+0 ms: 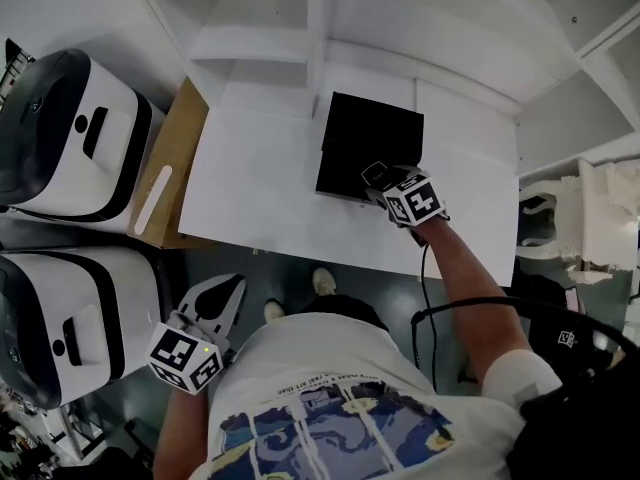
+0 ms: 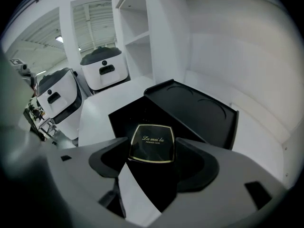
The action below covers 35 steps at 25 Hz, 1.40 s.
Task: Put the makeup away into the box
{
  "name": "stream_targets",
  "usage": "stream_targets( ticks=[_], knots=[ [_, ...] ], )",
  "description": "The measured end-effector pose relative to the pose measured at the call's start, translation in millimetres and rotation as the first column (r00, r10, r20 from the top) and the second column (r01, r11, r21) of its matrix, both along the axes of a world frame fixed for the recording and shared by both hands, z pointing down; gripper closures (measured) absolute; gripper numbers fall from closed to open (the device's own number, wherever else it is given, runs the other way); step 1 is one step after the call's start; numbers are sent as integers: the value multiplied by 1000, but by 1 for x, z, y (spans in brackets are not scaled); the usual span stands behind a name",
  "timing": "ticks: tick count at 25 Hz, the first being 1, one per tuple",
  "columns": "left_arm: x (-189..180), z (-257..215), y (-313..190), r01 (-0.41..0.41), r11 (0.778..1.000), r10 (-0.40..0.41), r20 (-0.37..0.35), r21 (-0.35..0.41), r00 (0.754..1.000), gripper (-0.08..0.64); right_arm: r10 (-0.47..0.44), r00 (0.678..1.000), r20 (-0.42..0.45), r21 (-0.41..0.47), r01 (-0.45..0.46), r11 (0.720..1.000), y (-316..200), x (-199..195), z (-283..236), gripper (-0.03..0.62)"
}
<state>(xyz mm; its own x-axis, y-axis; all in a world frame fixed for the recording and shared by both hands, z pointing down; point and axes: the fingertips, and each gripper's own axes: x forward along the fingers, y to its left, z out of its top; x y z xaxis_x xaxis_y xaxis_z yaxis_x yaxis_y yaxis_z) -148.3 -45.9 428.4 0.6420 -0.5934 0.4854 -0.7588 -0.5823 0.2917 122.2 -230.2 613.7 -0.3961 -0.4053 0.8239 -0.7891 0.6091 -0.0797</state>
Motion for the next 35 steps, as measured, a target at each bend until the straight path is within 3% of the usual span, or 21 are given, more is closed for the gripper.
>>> stream_targets(
  ticks=[9,14,35],
  knots=[
    [-17,1,5,89,996,-89,14,-4,996,546,-73,992,-104,-95,63,993,-20,-11,28,272],
    [-21,0,8,117,993,-117,24,-4,993,546,-101,984,-147,-98,87,991,-29,-14,38,272],
    [-19,-2,2,96,995,-95,48,-10,994,546,-183,960,-213,-64,174,983,-27,-23,50,276]
  ],
)
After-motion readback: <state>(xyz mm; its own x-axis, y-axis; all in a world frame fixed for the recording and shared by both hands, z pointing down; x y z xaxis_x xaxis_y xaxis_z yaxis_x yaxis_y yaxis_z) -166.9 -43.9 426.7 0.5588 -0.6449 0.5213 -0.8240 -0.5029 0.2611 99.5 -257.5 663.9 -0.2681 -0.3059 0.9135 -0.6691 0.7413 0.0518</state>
